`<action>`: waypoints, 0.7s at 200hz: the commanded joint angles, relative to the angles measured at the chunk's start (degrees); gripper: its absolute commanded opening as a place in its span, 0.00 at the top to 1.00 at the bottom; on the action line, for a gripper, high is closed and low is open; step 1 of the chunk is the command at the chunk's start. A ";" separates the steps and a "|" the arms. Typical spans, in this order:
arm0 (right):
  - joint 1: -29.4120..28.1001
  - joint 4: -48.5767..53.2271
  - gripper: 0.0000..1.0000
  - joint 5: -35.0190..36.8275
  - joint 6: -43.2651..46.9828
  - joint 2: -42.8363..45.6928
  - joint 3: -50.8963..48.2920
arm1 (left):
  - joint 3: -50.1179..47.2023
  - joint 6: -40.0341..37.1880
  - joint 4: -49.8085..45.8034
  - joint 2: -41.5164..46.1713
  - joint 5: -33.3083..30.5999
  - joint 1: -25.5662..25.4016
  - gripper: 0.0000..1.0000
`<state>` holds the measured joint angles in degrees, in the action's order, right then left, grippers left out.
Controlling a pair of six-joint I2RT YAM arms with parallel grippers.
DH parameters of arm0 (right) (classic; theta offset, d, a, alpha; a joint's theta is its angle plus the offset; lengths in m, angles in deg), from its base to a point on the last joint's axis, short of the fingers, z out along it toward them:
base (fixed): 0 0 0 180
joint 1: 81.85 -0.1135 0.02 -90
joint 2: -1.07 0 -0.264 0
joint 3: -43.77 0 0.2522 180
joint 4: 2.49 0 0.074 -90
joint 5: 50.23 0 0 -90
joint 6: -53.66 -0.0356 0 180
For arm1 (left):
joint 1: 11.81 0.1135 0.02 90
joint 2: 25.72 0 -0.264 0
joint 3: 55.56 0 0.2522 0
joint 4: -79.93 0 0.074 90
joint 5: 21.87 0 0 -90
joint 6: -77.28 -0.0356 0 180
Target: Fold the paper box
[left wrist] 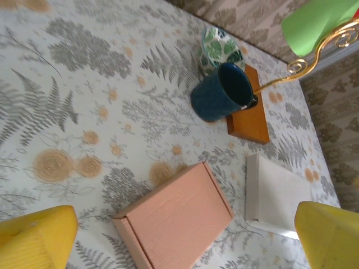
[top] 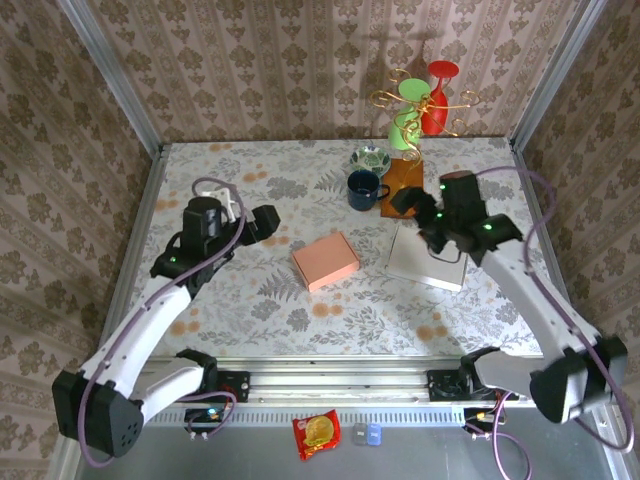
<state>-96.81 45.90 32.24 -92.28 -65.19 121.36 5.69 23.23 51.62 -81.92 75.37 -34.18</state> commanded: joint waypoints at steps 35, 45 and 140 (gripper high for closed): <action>5.47 -1.13 0.00 30.67 29.09 11.95 -7.98 | -2.22 -3.75 -6.40 3.73 -27.10 0.67 0.00; 7.27 -8.20 0.00 29.37 33.06 14.06 -13.23 | -2.84 -4.65 -6.45 3.73 -30.85 0.89 0.00; 12.73 -61.65 0.00 23.46 50.47 1.59 -44.14 | -17.39 -31.47 12.76 2.24 -32.69 6.84 0.00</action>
<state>-85.49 3.48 59.45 -46.30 -57.99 78.98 -8.94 -1.08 57.20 -78.67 41.43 -30.33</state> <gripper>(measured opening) 0.999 0.999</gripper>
